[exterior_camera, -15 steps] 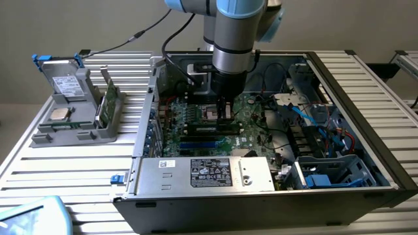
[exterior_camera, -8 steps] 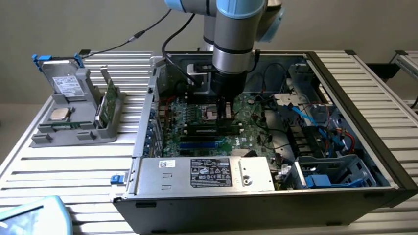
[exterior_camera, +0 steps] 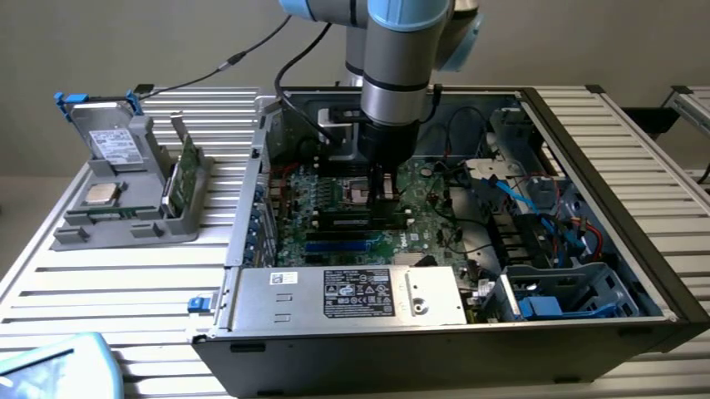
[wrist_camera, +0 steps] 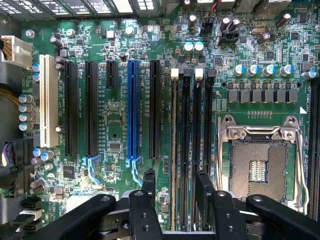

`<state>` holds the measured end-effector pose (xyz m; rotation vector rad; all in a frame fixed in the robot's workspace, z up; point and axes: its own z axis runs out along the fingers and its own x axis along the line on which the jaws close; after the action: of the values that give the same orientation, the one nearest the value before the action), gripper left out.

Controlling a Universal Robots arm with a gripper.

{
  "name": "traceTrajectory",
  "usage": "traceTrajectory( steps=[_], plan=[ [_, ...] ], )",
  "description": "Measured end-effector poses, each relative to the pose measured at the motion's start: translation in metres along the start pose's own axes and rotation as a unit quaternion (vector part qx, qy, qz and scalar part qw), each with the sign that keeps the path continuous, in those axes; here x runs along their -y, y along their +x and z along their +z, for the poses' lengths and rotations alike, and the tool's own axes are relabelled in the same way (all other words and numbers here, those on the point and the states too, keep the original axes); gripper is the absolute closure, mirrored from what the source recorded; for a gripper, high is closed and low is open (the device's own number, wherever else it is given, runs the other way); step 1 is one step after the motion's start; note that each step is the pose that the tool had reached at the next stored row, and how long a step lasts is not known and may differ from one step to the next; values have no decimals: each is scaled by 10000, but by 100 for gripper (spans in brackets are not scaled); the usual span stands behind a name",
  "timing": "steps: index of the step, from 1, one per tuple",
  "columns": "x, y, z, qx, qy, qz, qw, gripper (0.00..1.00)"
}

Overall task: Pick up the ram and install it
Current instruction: 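Insert the ram into the slot, then press down the ram until it locks into place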

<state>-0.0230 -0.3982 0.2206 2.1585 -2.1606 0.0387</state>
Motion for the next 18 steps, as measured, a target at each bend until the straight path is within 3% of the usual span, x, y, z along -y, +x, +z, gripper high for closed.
traceTrajectory(
  steps=[9, 18],
  plan=[
    [-23, 9, -108, 1, 1, 0, 10000, 54],
    [-30, 9, -111, 2, 1, 0, 10000, 54]
  ],
)
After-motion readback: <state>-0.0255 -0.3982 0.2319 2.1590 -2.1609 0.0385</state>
